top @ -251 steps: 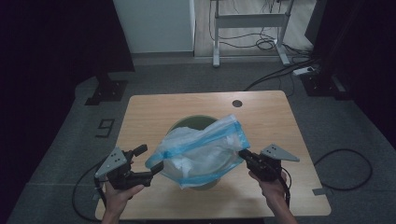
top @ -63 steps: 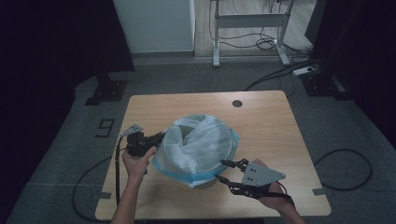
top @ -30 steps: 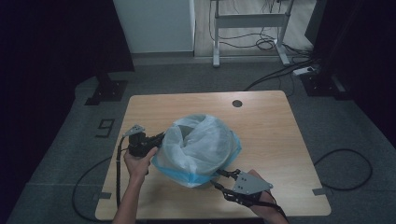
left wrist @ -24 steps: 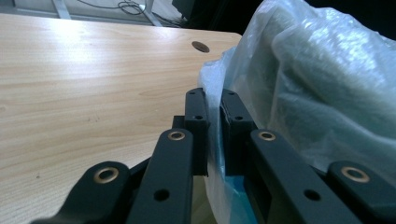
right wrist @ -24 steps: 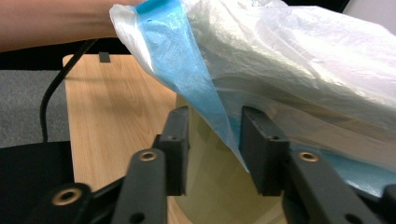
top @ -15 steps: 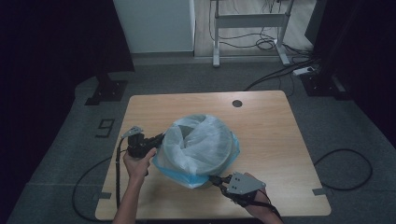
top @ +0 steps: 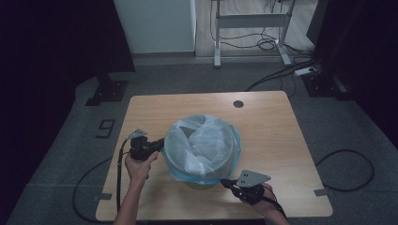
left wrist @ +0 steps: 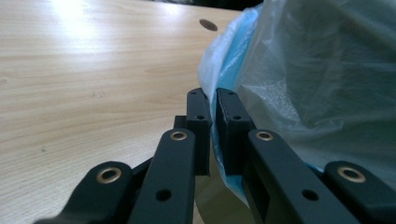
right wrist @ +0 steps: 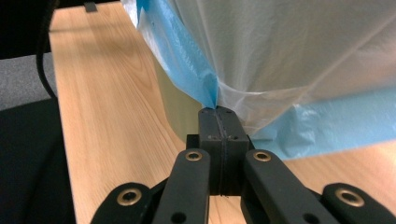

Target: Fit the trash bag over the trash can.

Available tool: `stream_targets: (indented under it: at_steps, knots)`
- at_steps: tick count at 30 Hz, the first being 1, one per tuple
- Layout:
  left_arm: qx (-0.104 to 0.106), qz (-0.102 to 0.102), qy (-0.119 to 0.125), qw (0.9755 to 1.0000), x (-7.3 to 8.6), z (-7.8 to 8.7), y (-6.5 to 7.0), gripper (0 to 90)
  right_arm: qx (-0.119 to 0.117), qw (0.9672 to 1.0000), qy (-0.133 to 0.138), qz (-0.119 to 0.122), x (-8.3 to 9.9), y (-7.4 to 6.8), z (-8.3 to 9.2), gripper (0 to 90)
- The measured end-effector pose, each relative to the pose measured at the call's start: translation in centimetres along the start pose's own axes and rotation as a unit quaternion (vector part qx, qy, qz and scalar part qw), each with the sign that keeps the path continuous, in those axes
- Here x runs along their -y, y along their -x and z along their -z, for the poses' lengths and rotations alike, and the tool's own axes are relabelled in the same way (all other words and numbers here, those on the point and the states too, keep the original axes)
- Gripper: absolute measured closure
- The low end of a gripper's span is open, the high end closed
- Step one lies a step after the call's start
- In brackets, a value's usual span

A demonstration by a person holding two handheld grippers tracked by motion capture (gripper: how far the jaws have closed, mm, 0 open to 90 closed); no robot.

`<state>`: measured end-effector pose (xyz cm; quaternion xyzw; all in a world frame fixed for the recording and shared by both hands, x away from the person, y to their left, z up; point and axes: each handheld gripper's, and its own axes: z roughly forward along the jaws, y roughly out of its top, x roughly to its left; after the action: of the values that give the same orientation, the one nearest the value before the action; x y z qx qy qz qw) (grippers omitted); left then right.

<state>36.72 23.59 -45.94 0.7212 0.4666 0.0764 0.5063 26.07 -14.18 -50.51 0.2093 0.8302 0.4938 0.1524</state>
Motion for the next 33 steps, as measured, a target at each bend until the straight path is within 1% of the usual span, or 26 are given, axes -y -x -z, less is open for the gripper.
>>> stream_targets:
  at_steps: [3, 5, 7, 8, 12, 16, 20, 22, 23, 24, 25, 26, 27, 28, 29, 31, 32, 33]
  knots:
    - [0.0, -0.004, -0.014, 0.9999, 0.1, -0.3, 0.2, 84.1, 0.003, 0.9998, -0.012, -0.013, 0.9, 0.5, -0.4, 89.1]
    - [-0.002, -0.007, -0.021, 0.9997, 0.3, -0.4, 0.3, 84.1, 0.003, 0.9997, -0.018, -0.017, 1.1, 0.6, -0.5, 89.1]
    - [0.001, -0.002, -0.025, 0.9997, 0.5, -0.5, 0.2, 84.2, 0.003, 0.9995, -0.025, -0.021, 1.4, 0.6, -0.7, 89.1]
    - [0.0, 0.0, -0.031, 0.9995, 0.8, -0.6, 0.1, 84.2, 0.003, 0.9994, -0.027, -0.023, 1.5, 0.6, -0.8, 89.1]
    - [-0.001, 0.004, -0.042, 0.9991, 1.3, -0.8, -0.2, 84.3, 0.007, 0.9984, -0.049, -0.027, 2.0, 0.6, -1.4, 89.1]
    - [-0.003, 0.004, -0.054, 0.9985, 1.5, -0.9, -0.3, 84.0, 0.012, 0.9976, -0.057, -0.037, 2.2, 0.9, -1.6, 89.1]
    - [-0.002, 0.007, -0.061, 0.9981, 1.5, -0.9, -0.4, 83.1, 0.013, 0.9971, -0.065, -0.038, 2.4, 1.0, -1.7, 89.0]
    - [-0.003, 0.0, -0.058, 0.9983, 1.5, -0.7, -0.4, 80.7, 0.011, 0.9973, -0.057, -0.044, 2.6, 1.1, -1.6, 88.0]
    - [-0.004, -0.004, -0.053, 0.9986, 1.5, -0.6, -0.4, 75.6, 0.012, 0.9976, -0.049, -0.047, 2.6, 1.1, -1.5, 83.3]
    - [-0.008, -0.01, -0.045, 0.9989, 1.4, -0.2, -0.3, 69.6, 0.014, 0.9978, -0.042, -0.048, 2.6, 1.1, -1.4, 78.6]
    - [-0.012, -0.014, -0.038, 0.9991, 1.4, 0.1, -0.2, 60.0, 0.016, 0.9981, -0.028, -0.053, 2.6, 1.1, -1.1, 71.8]
    - [-0.02, -0.022, -0.023, 0.9993, 1.3, 0.8, -0.2, 52.5, 0.017, 0.9981, -0.019, -0.057, 2.5, 1.1, -0.8, 66.1]
    - [-0.019, -0.024, -0.019, 0.9994, 1.3, 1.0, -0.2, 44.6, 0.018, 0.9976, -0.001, -0.066, 2.5, 1.1, -0.3, 59.2]
    - [-0.017, -0.026, -0.007, 0.9995, 1.2, 1.8, -0.3, 40.6, 0.019, 0.9974, 0.004, -0.069, 2.5, 1.1, -0.1, 55.9]
    - [-0.017, -0.027, -0.001, 0.9995, 1.2, 2.2, -0.4, 36.2, 0.021, 0.9965, 0.023, -0.077, 2.5, 1.1, 0.4, 51.3]
    - [-0.013, -0.032, 0.012, 0.9993, 1.2, 3.2, -0.6, 31.9, 0.017, 0.9951, 0.042, -0.088, 2.6, 1.1, 1.0, 45.2]
    - [-0.012, -0.035, 0.019, 0.9991, 1.1, 3.8, -0.7, 31.1, 0.018, 0.9944, 0.049, -0.092, 2.7, 1.1, 1.3, 43.3]
    - [-0.008, -0.044, 0.026, 0.9987, 1.0, 4.4, -0.7, 30.8, 0.018, 0.9935, 0.056, -0.098, 2.8, 1.1, 1.6, 42.0]
